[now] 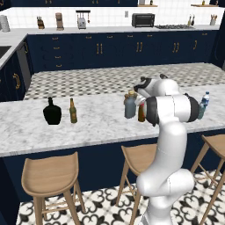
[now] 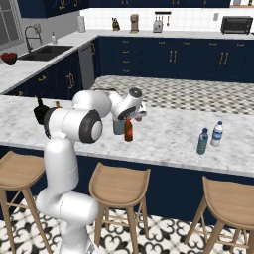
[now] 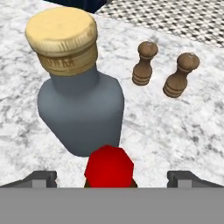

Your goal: Move the plastic bottles in the middle to the plastics group, and the glass bottles in the middle to the glass group.

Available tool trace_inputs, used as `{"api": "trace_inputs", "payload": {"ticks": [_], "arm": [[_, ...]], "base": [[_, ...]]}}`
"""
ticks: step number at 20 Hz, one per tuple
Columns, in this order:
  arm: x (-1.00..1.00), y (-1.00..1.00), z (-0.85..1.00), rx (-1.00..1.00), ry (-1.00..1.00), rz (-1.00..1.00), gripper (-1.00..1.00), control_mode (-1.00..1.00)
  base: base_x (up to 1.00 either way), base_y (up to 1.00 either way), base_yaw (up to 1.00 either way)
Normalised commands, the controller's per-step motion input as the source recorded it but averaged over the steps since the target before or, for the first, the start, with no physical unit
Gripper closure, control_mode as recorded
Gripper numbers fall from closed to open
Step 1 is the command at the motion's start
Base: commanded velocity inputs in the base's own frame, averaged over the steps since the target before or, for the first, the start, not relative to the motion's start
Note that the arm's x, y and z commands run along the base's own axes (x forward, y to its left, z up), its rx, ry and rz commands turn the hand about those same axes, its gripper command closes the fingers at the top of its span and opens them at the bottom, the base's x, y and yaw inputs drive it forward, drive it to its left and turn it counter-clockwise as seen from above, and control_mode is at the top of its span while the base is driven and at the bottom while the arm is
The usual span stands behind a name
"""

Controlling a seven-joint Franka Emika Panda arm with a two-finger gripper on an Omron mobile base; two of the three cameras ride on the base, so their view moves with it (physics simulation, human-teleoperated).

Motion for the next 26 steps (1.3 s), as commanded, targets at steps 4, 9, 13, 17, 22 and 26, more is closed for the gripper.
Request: {"api": "trace_inputs", "payload": {"ticks": [4, 9, 13, 17, 22, 26], "arm": [[0.00, 0.00, -0.18, 0.07, 0.00, 0.03, -1.00, -1.00], [0.00, 0.00, -0.12, 0.04, 0.00, 0.02, 1.00, -1.00], [0.00, 0.00, -0.01, 0.00, 0.00, 0.00, 1.00, -1.00], [-0.01, 0.00, 0.00, 0.00, 0.00, 0.00, 1.00, -1.00], [-0.43, 0.00, 0.06, 0.00, -0.05, 0.00, 1.00, -1.00], [-0.84, 0.09, 0.19, 0.00, -0.13, 0.00, 1.00, -1.00]], "base": [[0.00, 0.00, 0.00], [0.00, 0.00, 0.00], [0.00, 0.00, 0.00], [0.00, 0.00, 0.00], [0.00, 0.00, 0.00], [0.00, 0.00, 0.00]]}}
